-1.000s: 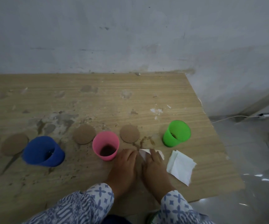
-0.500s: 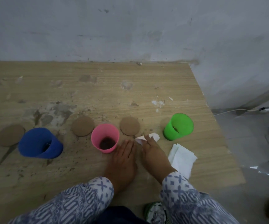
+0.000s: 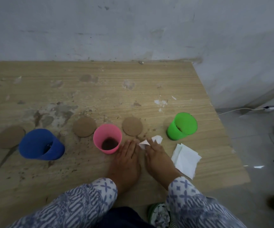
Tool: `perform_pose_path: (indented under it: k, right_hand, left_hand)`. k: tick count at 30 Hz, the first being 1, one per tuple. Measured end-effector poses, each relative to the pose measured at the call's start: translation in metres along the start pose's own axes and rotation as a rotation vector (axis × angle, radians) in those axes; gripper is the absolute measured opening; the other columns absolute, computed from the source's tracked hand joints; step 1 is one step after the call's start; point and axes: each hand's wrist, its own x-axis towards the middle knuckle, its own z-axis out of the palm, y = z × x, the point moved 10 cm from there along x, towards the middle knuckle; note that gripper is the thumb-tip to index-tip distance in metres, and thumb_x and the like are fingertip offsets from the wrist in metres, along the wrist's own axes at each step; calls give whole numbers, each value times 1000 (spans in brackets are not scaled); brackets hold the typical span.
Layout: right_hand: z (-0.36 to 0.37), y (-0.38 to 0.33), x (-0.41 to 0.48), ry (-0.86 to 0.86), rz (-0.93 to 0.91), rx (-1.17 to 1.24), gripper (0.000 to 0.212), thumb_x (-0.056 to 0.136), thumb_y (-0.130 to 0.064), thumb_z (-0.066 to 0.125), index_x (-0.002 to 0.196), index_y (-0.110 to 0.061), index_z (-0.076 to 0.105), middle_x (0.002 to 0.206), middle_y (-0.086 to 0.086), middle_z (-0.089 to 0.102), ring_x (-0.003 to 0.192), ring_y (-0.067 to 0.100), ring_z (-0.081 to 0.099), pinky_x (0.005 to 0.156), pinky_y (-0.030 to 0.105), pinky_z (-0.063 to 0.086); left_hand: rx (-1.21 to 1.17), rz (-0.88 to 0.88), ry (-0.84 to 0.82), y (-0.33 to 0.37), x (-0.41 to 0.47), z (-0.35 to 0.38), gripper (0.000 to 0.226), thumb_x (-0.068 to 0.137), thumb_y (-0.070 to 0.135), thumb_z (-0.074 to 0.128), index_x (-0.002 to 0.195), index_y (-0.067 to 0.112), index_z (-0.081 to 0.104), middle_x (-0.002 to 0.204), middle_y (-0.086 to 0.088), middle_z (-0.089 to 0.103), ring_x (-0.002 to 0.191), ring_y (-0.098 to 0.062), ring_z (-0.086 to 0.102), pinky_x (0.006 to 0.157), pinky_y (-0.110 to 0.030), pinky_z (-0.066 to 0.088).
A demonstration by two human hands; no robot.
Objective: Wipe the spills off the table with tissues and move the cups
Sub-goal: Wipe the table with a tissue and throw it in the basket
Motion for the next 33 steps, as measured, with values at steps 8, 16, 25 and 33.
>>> perform_pose_path:
  k: [8,16,25,33]
  right_hand:
    - [-8,0,29,-7,64,18,48,95,-26,23,137,-7,40,146,21,33,136,39,26,112,48,21]
    - [-3,10,-5,-15,100,9,46,93,-23,29,128,-3,49,143,19,39,132,35,36,110,45,23]
    - [-6,-7,0,-20,18,36,49,95,-30,24,136,-9,42,149,13,31,138,30,25,113,38,14]
    - [-13,9,19,24,158,33,56,90,-33,18,134,-12,45,146,16,35,135,34,30,112,44,18]
  left_hand:
    - [0,2,22,-1,1,1,52,86,22,40,132,0,52,137,-18,51,130,-33,46,111,-44,23]
    - [5,8,27,-1,0,0,53,86,23,40,133,-2,50,139,-18,49,131,-33,45,114,-41,19]
    - [-2,4,17,-1,1,0,51,90,25,39,133,1,52,139,-18,50,131,-32,45,114,-43,22]
    - [30,-9,-2,-2,0,-1,55,85,26,39,132,1,52,138,-16,51,130,-31,47,114,-43,25]
